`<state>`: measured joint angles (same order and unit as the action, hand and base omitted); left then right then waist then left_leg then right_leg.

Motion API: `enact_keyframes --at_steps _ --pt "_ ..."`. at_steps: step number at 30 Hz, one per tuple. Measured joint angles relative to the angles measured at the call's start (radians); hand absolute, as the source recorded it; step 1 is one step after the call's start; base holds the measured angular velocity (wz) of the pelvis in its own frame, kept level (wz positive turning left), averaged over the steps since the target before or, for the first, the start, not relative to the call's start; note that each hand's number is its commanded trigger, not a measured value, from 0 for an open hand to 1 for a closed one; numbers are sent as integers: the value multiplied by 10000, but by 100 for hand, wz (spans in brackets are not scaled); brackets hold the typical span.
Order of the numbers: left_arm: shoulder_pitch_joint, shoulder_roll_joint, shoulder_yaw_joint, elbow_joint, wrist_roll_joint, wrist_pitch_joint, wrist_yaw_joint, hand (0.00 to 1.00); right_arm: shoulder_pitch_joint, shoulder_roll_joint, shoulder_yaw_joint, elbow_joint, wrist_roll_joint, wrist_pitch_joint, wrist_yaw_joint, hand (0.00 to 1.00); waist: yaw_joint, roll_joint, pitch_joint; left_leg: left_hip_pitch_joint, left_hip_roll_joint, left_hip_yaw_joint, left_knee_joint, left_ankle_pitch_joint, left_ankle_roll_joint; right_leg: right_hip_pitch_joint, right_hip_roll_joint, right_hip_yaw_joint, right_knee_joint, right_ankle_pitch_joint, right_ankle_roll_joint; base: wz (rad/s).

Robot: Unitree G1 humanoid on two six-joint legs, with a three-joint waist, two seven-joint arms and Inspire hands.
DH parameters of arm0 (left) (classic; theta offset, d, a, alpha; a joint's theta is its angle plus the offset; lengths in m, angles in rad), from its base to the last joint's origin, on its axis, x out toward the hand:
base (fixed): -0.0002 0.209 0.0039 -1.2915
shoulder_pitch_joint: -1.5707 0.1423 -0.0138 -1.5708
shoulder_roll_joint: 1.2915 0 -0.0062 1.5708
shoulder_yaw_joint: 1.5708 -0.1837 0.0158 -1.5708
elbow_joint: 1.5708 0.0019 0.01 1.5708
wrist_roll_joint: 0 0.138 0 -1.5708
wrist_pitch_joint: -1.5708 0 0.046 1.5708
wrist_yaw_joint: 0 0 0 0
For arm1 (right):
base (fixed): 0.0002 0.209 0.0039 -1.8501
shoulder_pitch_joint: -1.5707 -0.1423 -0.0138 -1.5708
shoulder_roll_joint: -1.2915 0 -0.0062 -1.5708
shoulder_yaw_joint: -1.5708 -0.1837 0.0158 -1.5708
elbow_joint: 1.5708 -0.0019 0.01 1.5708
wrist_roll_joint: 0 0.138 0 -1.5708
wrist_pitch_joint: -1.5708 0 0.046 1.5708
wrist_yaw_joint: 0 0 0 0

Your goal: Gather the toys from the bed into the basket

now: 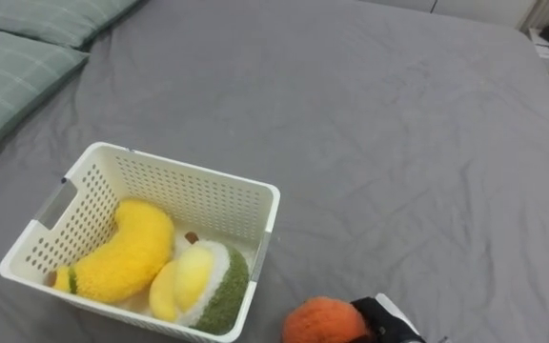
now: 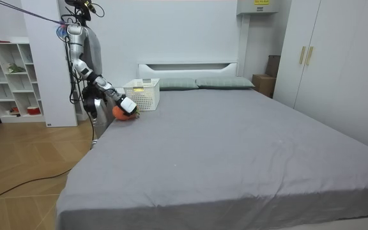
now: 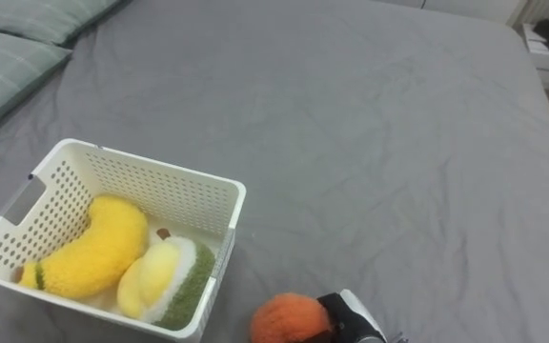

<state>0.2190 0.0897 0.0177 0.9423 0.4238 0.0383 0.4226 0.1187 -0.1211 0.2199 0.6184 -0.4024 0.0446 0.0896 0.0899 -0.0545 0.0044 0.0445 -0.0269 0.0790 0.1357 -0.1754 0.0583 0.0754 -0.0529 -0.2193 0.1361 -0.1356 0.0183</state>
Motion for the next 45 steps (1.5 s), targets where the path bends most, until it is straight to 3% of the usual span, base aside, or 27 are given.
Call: enact_keyframes --at_steps 17,30,35,45 --pt "-6 7 2 -15 3 -31 -12 0 -16 -3 -3 -24 45 -26 -7 100 11 -40 25 0 -4 0 -3 0 1 -4 -2 -44 -3 -2 3 0" --pt "-51 11 172 -191 5 -28 -354 0 -55 -20 -96 -1022 -363 -11 -164 100 -24 -112 19 22 3 8 -1 1 2 12 -11 -42 0 -3 6 0" --pt "-45 10 195 -173 3 8 -444 0 -219 -60 -187 -1499 -392 -1 -222 100 -5 -70 50 184 11 39 -24 1 2 138 -12 35 0 -10 15 -2" --pt "-50 1 428 -212 49 18 -816 0 -544 -85 -945 -2885 -391 0 -410 100 -6 -28 49 219 4 28 15 2 4 173 -19 33 1 -9 15 0"
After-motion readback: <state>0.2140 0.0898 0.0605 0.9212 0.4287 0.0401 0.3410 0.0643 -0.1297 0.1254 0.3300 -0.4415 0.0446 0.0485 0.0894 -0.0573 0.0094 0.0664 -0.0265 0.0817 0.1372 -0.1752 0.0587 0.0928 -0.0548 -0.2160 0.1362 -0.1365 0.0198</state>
